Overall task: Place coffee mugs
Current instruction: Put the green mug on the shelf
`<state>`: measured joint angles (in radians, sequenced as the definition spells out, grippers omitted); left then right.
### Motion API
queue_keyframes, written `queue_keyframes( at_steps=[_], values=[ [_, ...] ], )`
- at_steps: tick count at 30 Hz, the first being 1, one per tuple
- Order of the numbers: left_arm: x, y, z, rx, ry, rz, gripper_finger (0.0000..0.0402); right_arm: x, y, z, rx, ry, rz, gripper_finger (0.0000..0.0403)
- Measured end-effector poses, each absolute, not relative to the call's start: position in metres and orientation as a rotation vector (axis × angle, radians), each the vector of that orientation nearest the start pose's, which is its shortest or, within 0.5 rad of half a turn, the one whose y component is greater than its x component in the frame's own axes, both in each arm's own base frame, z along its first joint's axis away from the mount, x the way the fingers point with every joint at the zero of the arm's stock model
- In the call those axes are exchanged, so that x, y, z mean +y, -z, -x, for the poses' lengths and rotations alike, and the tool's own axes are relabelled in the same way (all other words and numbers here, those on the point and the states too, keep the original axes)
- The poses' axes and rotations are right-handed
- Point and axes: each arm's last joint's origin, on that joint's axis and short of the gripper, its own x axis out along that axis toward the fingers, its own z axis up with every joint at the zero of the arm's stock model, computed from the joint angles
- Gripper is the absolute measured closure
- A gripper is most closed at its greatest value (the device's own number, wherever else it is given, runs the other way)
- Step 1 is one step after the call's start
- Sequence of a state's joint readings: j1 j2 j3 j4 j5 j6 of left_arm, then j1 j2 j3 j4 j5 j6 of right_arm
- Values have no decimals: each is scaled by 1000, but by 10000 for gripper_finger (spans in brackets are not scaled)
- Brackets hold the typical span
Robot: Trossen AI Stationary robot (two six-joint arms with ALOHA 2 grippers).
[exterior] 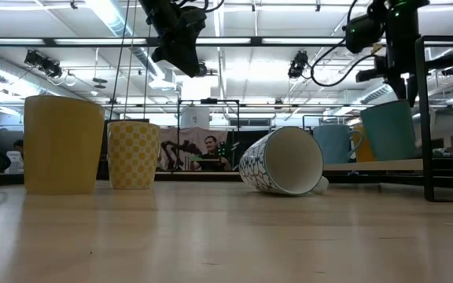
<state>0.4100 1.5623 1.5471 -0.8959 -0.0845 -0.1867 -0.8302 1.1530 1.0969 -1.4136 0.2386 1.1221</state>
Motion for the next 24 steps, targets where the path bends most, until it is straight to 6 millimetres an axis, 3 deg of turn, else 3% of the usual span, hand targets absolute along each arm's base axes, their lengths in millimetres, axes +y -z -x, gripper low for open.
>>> queue_keyframes(
  at_steps=[24],
  values=[
    [131, -347, -295, 864, -544, 320, 288, -138, -292, -109, 857, 1654, -1310, 360]
  ],
)
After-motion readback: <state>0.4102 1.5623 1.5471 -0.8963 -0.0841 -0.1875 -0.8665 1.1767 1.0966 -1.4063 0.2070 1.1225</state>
